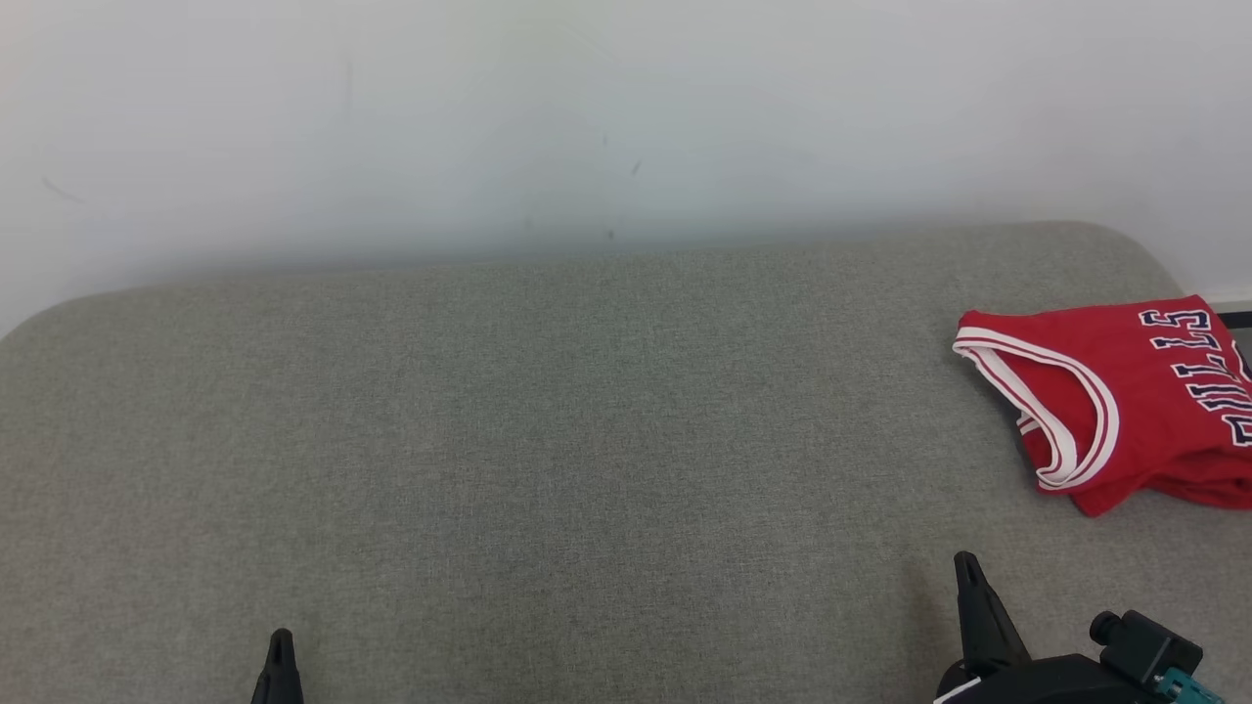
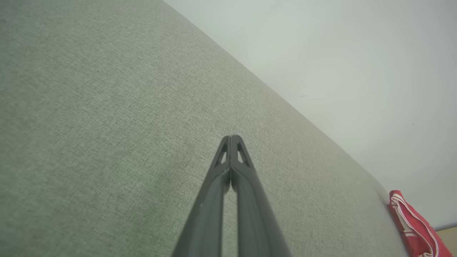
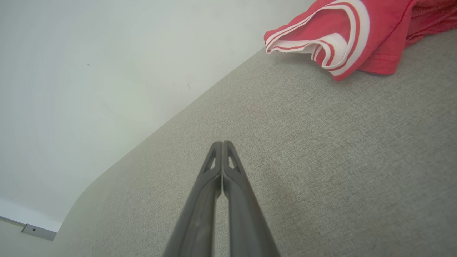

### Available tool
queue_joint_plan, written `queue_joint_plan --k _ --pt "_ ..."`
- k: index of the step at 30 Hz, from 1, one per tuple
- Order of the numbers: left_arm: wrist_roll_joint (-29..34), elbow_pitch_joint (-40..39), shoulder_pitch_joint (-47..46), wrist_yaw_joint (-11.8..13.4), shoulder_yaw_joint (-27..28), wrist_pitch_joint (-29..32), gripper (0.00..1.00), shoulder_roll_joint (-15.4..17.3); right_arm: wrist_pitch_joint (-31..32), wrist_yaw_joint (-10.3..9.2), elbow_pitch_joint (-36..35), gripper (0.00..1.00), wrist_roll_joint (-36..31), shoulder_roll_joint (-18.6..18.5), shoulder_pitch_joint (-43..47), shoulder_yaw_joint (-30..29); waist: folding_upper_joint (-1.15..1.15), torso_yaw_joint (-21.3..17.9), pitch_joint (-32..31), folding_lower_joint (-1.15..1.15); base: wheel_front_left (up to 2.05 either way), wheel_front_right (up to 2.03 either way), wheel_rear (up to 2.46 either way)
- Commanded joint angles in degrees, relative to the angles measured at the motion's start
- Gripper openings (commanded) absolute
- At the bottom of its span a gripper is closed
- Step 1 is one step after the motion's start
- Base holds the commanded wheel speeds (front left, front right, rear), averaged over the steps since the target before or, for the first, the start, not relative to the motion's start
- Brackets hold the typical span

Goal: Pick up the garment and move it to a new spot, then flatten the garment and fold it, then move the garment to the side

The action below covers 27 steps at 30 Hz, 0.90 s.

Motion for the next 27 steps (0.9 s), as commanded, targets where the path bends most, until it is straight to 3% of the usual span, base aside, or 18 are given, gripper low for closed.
queue_joint_plan --k 1,27 --pt "-1.7 -0.9 -1.6 -0.1 0.3 0.4 0.0 0.2 0.3 -0.03 -0.8 0.0 1.9 0.0 -1.4 -0.2 0.0 0.0 0.0 0.0 0.0 0.0 0.0" --pt "-19.2 -0.9 -4.0 -1.0 1.2 5.0 0.0 0.2 4.2 -0.06 -0.9 0.0 21.6 0.0 -3.1 -1.1 0.0 0.6 0.1 0.0 0.0 0.0 0.0"
